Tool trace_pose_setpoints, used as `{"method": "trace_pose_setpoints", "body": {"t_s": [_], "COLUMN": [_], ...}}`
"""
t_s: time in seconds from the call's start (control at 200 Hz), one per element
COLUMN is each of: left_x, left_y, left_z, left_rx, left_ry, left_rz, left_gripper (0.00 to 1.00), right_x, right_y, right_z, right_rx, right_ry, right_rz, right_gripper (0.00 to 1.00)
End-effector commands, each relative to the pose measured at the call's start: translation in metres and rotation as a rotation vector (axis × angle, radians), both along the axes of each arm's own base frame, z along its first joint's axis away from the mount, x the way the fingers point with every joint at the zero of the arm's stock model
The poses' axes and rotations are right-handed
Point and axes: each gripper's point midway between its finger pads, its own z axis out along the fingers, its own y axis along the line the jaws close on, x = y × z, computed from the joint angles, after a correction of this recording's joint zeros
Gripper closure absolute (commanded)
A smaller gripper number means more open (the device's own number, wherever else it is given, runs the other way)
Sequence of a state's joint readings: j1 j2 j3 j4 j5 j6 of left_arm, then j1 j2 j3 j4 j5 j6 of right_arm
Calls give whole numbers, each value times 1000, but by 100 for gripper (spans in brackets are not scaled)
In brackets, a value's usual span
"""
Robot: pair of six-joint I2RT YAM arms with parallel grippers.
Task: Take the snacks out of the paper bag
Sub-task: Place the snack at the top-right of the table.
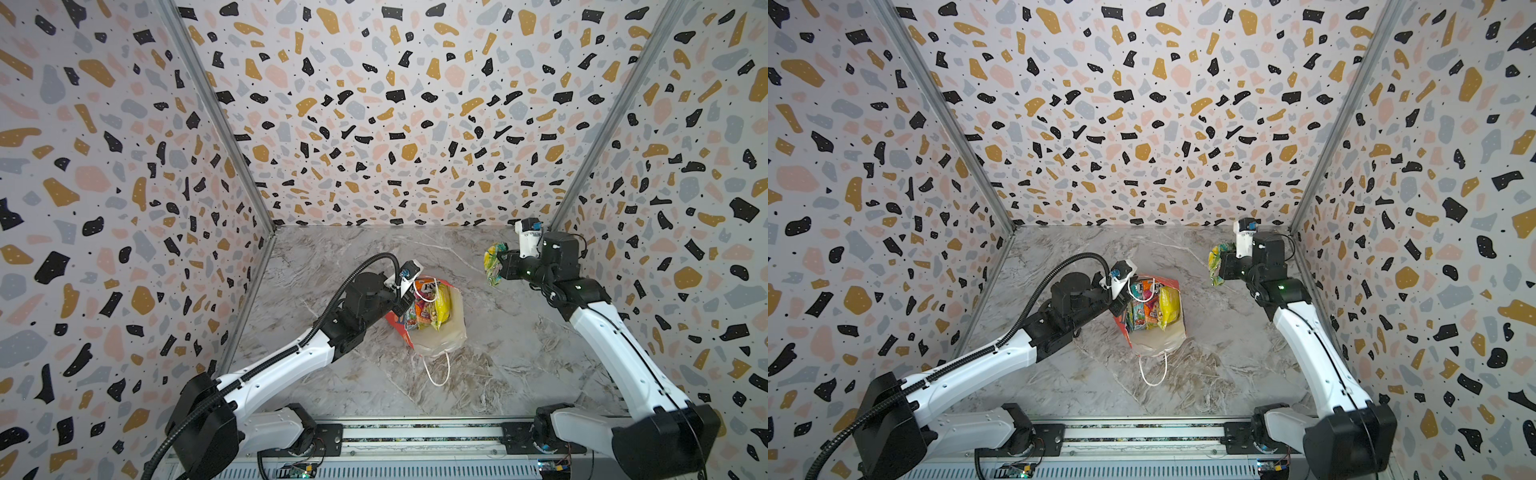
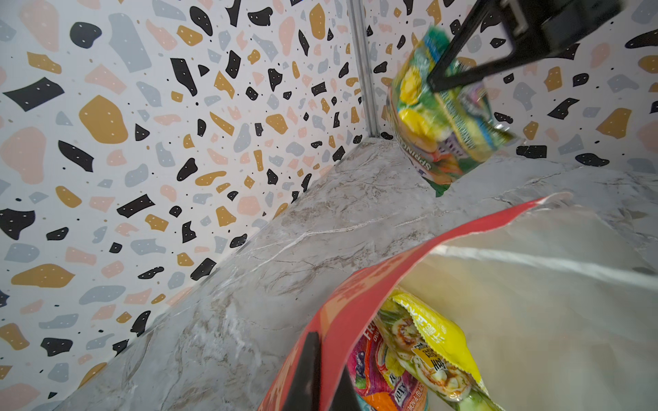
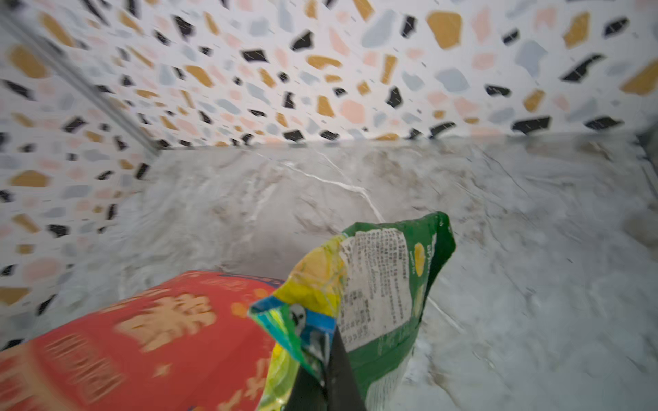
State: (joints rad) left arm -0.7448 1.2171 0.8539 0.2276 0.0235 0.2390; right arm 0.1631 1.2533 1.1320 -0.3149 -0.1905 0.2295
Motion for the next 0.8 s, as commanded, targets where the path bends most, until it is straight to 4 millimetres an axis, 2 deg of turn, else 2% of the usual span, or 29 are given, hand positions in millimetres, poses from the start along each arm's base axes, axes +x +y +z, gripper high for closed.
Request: {"method": "trace_pose_setpoints", "body": {"t_s": [0.0,0.02,0.11,0.325,0.441,0.611,0.701,0.796], "left_x": [-3,-4,-6,-7,-5,-3,-3,-2], "left_y": [-11,-11,-15,-19,-18,-21,-22,-22], "left_z": [37,31,33,31,29,25,24,22], "left_rx": [-72,-54,-53,-51,-42,-40,-39,-38], "left_ry": [-57,-33,-12,10,11,20,24,28], "left_rz": [-63,-69,-89,-103,-94,-99,-100,-101], "left_gripper": [100,100,100,100,100,100,100,100], "right_x": [32,37,58,92,101,106,110,115], "right_y": [-37,-41,-62,-79,-95,-124,-130,-129], "right_z": [8,2,-24,-60,-77,-117,-132,-144], "right_rx": [-91,-91,-108,-295,-437,-615,-644,-643], "right_ry": [-60,-41,34,103,155,292,316,324], "right_rz": [-110,-112,-146,-122,-128,-173,-184,-165], "right_gripper": [100,100,100,100,100,100,100,100]}}
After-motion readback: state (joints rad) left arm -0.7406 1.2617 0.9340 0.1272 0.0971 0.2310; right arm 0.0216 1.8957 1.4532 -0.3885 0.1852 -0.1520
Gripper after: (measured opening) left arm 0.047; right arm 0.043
